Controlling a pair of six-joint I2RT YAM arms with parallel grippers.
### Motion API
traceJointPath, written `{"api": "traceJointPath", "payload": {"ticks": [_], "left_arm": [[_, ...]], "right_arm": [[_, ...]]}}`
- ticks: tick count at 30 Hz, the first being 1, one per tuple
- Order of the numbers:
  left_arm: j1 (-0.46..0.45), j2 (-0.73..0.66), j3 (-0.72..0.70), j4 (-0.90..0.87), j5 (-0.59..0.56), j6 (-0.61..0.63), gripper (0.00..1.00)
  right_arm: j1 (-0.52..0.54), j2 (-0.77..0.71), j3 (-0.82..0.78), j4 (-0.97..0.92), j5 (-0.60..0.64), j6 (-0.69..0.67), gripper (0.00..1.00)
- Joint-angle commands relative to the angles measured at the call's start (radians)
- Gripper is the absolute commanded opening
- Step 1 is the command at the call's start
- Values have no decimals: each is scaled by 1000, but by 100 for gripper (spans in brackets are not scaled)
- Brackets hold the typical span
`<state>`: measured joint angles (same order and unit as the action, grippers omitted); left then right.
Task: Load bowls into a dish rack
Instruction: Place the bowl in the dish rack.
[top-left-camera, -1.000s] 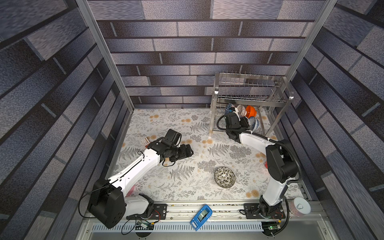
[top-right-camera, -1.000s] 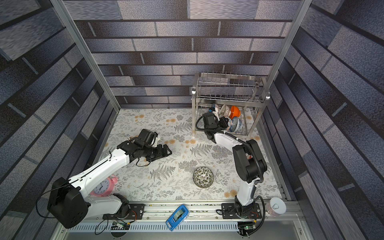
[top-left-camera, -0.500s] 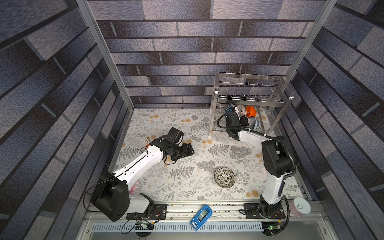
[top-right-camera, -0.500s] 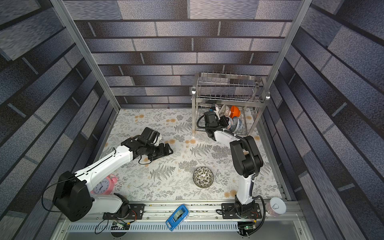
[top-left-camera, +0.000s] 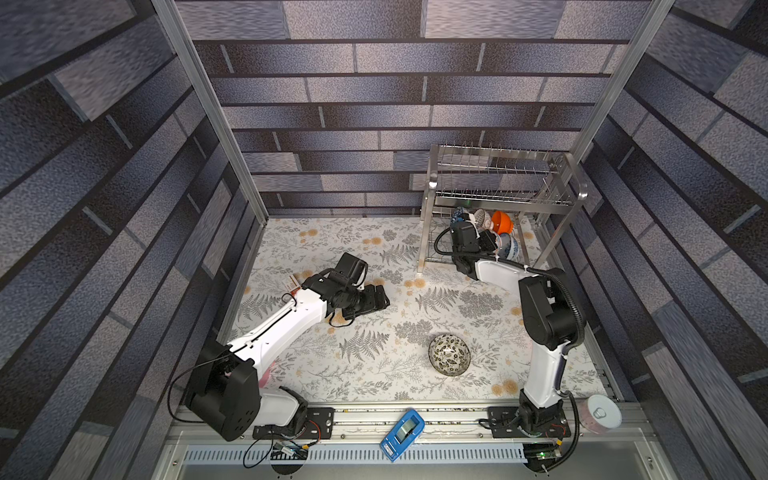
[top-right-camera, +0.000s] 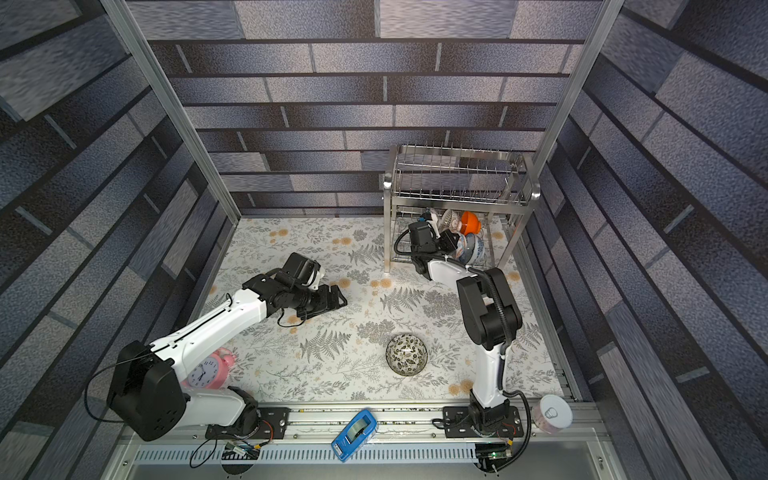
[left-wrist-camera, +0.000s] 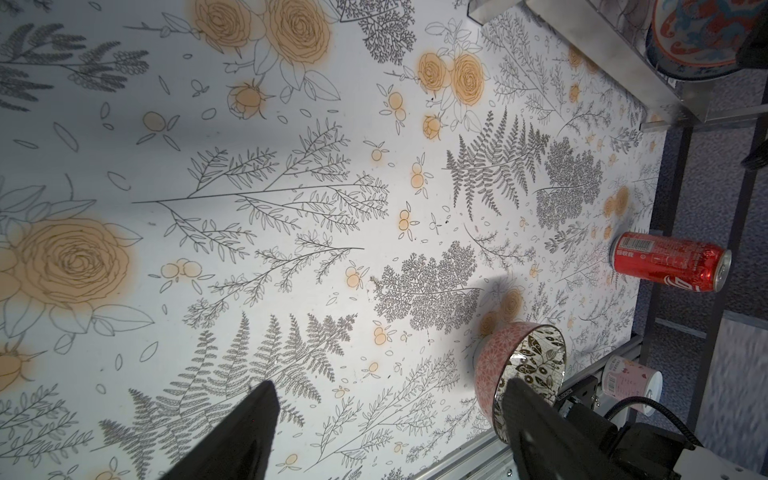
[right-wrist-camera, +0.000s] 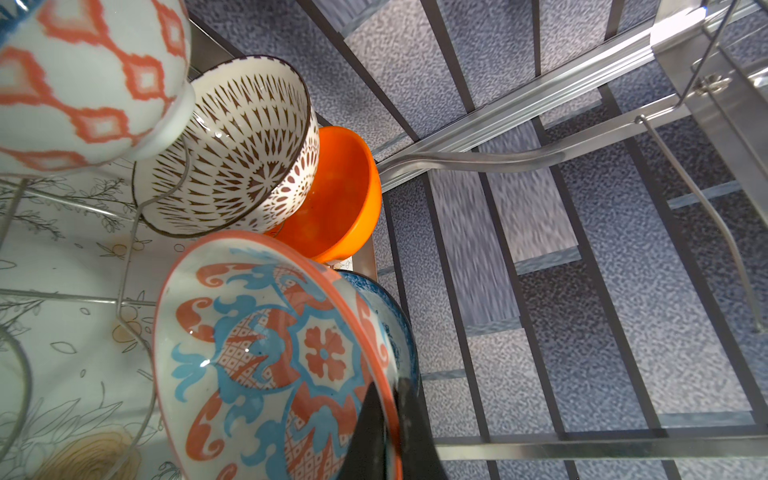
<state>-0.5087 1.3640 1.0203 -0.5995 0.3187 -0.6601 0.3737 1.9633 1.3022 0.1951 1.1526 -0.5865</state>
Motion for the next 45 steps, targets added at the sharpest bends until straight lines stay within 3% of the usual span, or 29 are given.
{"api": "traceJointPath", "payload": {"ticks": [1,31,37,45], "left_arm": [[7,9,22,-31,13,22,87],[18,1,-3,-21,17,24,88],[21,-2,-8,-20,18,24,88],[21,-8,-12,-19,19,24,88]], "right_arm": [[-10,25,39,73,43,-22,0],[7,96,117,-153,34,126,0],[7,94,124,-173,34,138,10],[8,88,126,-189,34,145,15]]}}
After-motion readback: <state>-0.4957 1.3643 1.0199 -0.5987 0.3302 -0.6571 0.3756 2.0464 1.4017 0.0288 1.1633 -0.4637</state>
